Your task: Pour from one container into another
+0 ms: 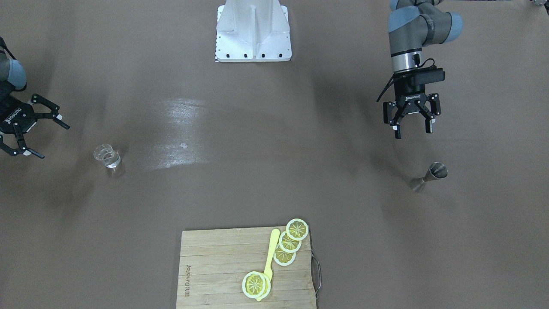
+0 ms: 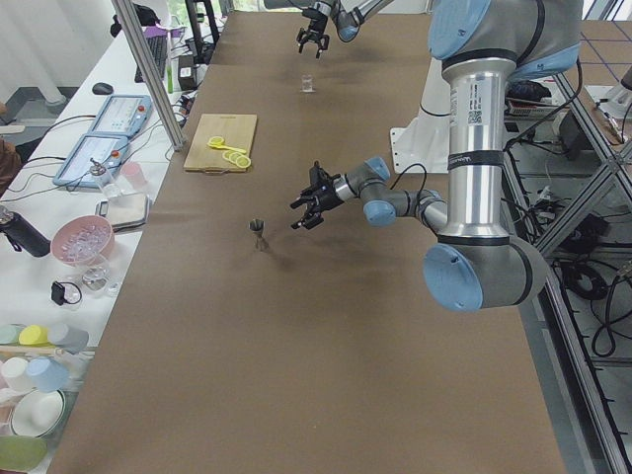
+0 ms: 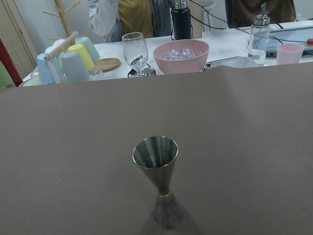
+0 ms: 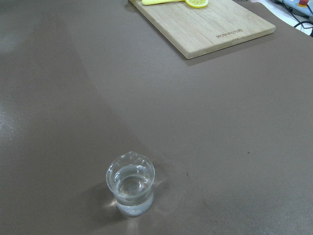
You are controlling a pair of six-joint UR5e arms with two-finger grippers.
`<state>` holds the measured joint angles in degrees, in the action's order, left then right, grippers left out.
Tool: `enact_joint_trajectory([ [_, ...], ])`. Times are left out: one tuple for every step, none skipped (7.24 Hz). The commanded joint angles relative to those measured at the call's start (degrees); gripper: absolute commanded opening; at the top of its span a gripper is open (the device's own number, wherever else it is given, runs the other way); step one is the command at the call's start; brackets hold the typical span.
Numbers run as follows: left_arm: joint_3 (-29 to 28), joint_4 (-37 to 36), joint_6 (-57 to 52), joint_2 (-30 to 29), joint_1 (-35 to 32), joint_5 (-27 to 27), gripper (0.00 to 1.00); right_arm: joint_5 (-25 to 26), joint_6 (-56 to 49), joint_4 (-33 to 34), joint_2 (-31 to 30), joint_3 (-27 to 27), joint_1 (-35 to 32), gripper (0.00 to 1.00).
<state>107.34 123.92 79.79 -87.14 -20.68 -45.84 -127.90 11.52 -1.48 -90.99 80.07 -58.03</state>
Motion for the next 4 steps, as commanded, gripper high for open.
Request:
enact_joint_trajectory([
  [-4.1, 2.4, 4.1, -2.8, 0.9, 4.1, 0.93, 3.3, 0.1, -2.6, 2.6, -4.0, 2.9, 1.00],
  [-6.1, 2.5, 5.0, -3.5, 0.9, 5.1, 0.93, 4.5, 0.1, -3.7, 3.2, -5.3, 4.8, 1.00],
  [-9.7, 2.4, 5.1, -5.4, 0.9, 10.5, 0.93, 4.5, 0.1, -4.0, 3.8, -6.1, 6.1, 1.00],
  [-10.4, 2.4, 5.1, -5.8, 0.9, 11.3, 0.93, 4.7, 0.1, -4.0, 3.9, -6.1, 7.0, 1.00],
])
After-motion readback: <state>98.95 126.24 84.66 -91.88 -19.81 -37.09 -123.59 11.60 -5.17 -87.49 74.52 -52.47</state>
